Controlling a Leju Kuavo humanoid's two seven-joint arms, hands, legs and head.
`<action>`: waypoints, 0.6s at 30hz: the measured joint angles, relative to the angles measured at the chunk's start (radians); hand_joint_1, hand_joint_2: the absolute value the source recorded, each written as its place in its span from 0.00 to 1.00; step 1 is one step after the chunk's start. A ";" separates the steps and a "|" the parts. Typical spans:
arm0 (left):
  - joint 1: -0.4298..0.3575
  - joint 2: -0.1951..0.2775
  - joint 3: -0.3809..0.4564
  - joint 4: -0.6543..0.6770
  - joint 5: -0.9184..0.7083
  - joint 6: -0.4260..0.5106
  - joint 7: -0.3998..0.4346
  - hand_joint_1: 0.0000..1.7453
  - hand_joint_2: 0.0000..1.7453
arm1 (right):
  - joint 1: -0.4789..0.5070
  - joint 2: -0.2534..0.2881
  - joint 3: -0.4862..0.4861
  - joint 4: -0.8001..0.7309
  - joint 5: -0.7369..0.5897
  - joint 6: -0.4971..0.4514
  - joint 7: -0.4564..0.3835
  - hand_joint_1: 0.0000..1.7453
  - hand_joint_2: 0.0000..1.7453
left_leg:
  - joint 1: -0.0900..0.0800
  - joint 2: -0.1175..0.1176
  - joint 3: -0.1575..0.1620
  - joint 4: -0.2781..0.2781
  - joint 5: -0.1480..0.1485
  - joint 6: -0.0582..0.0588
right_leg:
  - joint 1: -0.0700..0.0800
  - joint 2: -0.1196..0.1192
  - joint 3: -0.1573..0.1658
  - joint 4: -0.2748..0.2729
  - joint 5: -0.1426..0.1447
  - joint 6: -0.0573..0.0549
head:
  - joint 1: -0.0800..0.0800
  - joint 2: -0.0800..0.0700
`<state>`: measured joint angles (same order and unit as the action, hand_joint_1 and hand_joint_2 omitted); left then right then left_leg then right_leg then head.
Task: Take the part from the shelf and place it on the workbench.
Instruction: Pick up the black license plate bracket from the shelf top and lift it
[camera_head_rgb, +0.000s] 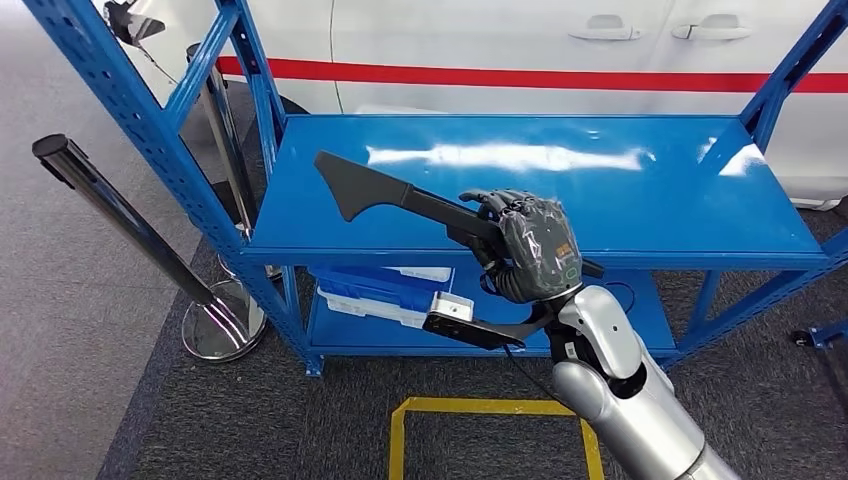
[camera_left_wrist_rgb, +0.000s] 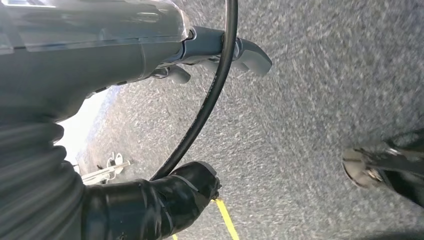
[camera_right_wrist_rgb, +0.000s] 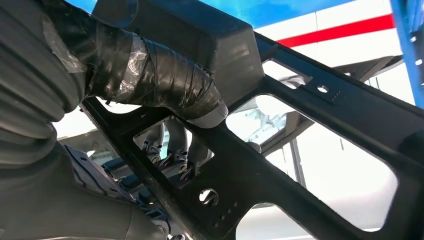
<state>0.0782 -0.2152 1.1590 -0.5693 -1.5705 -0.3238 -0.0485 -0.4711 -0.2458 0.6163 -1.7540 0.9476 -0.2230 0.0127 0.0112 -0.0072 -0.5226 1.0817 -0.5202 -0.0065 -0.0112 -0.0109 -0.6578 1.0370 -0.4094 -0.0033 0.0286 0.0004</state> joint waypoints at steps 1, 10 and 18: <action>0.004 -0.004 -0.011 -0.003 0.000 -0.005 -0.001 0.00 1.00 | 0.016 -0.026 -0.011 -0.019 -0.025 -0.001 -0.010 1.00 1.00 | -0.003 -0.003 0.026 -0.042 -0.013 0.006 | 0.001 -0.001 -0.003 0.002 0.007 0.007 | 0.000 0.000; 0.032 -0.036 -0.059 -0.047 0.000 -0.026 -0.014 0.00 1.00 | 0.178 -0.202 -0.214 -0.146 -0.129 0.052 -0.128 1.00 1.00 | -0.011 0.015 -0.061 -0.067 0.063 0.066 | -0.003 0.007 -0.069 0.257 -0.189 0.051 | 0.002 0.000; 0.036 -0.049 -0.062 -0.067 0.000 -0.031 -0.015 0.00 1.00 | 0.204 -0.238 -0.266 -0.181 -0.127 0.056 -0.130 1.00 1.00 | -0.022 0.016 -0.131 -0.065 0.145 0.045 | 0.017 0.006 0.201 -0.050 -0.138 0.005 | 0.002 0.000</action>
<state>0.1141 -0.2647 1.0968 -0.6359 -1.5705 -0.3550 -0.0633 -0.2676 -0.4838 0.3501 -1.9354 0.8202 -0.1667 -0.1176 -0.0113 0.0087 -0.6540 1.0169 -0.3753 0.0390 0.0054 -0.0046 -0.4566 0.9870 -0.5473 0.0021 0.0301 0.0004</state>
